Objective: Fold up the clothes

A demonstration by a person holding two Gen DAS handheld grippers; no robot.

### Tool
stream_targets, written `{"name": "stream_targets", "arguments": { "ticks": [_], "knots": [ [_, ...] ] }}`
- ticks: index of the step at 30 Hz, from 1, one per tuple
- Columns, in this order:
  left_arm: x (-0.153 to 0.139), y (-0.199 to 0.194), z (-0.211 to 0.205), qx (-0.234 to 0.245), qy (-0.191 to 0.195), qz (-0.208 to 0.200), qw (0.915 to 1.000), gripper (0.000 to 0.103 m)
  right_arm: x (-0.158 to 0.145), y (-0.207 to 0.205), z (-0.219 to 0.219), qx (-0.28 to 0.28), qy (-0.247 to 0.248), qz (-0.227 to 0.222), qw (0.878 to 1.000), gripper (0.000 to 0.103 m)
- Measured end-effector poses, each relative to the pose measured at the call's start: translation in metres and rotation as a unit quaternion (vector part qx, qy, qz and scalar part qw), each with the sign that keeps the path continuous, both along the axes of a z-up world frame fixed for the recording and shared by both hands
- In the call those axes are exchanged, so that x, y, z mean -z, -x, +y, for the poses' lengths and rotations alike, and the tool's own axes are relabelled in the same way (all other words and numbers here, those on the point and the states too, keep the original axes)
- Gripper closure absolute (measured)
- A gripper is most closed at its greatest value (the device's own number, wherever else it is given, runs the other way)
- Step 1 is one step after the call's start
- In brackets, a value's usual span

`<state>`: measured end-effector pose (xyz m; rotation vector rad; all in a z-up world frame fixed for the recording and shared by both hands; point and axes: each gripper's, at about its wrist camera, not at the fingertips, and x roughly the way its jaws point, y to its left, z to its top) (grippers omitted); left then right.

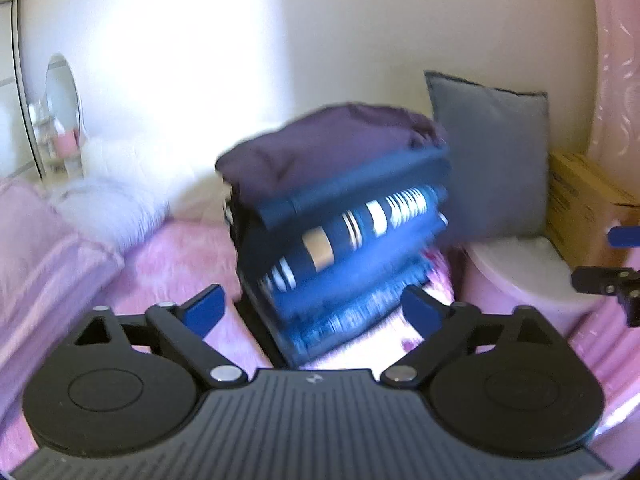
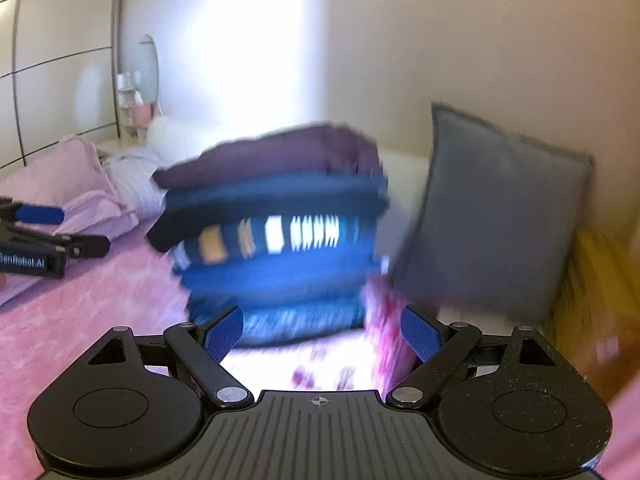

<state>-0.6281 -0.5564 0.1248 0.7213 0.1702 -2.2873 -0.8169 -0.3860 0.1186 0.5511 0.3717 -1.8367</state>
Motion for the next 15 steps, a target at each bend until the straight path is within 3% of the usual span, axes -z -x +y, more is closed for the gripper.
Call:
{"name": "stream_targets", "arguments": {
  "ticks": [6, 15],
  "knots": [
    [-0.007, -0.028, 0.037, -0.022, -0.001, -0.004, 0.9997, 0.002, -0.019, -0.031, 0.024, 0.021, -0.008, 0.003, 1.0, 0.014],
    [-0.027, -0.03, 0.058, -0.064, -0.012, -0.004, 0.9979, 0.002, -0.033, -0.03, 0.038, 0.025, -0.012, -0.013, 1.0, 0.014]
  ]
}}
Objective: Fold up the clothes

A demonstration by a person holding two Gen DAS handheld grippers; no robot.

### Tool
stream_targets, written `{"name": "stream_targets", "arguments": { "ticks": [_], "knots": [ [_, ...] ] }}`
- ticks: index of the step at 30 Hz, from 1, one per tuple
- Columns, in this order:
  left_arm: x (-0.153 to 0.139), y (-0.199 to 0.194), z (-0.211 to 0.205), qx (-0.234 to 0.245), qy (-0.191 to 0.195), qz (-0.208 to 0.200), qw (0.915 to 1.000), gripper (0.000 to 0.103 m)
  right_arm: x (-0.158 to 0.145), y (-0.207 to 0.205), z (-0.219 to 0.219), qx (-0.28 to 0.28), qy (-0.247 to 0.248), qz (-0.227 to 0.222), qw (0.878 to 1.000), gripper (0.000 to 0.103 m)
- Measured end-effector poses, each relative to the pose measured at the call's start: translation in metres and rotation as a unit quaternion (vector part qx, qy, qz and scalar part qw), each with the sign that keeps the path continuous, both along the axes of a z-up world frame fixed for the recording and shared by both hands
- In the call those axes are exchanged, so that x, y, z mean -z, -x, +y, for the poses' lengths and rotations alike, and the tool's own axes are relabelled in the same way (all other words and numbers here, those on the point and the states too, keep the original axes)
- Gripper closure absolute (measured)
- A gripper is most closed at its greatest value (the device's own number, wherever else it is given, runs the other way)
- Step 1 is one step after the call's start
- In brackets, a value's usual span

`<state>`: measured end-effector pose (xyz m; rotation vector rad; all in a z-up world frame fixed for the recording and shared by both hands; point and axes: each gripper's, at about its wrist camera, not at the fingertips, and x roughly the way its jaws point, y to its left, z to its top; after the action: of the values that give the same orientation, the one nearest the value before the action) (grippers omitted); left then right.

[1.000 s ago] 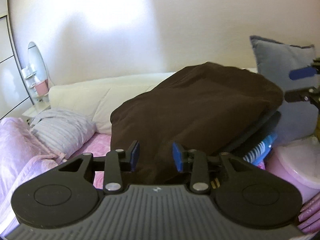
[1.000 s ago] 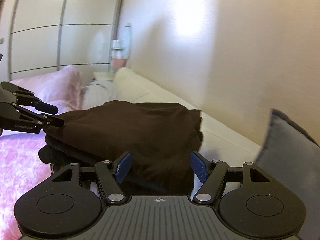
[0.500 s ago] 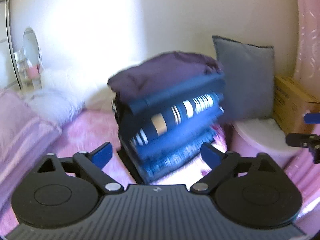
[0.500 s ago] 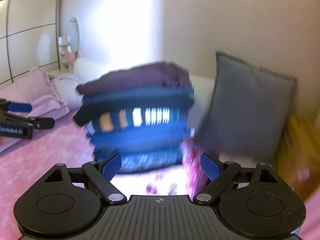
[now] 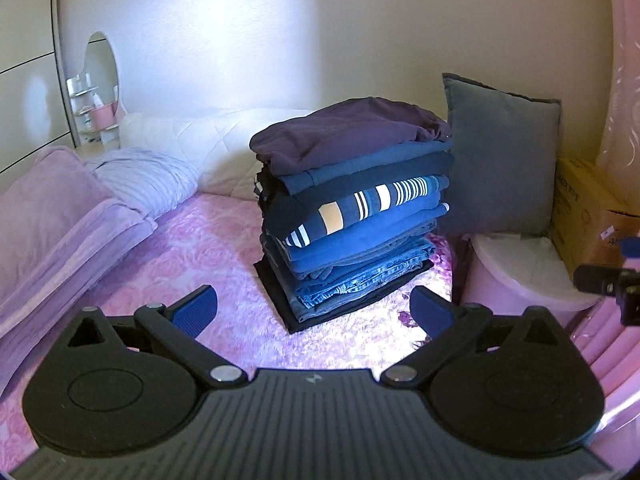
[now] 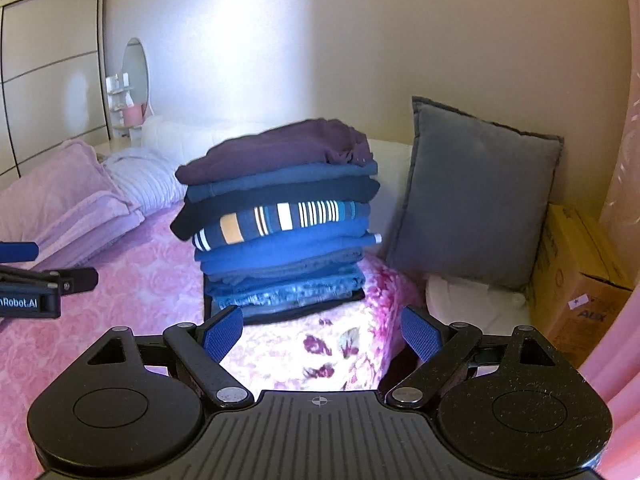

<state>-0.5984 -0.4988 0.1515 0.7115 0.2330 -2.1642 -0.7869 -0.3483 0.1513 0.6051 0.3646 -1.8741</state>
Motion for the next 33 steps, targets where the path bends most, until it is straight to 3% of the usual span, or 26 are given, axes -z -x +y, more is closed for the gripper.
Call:
{"name": "stream_targets", "arguments": {
  "ticks": [14, 33],
  "knots": [
    [0.002, 0.004, 0.026, -0.012, -0.01, -0.002, 0.9999, 0.002, -0.001, -0.008, 0.012, -0.008, -0.022, -0.015, 1.0, 0.014],
    [0.016, 0.0, 0.02, -0.033, -0.013, -0.013, 0.9993, 0.002, 0.017, -0.022, 0.0, -0.033, -0.038, -0.025, 0.998, 0.014]
  ]
}}
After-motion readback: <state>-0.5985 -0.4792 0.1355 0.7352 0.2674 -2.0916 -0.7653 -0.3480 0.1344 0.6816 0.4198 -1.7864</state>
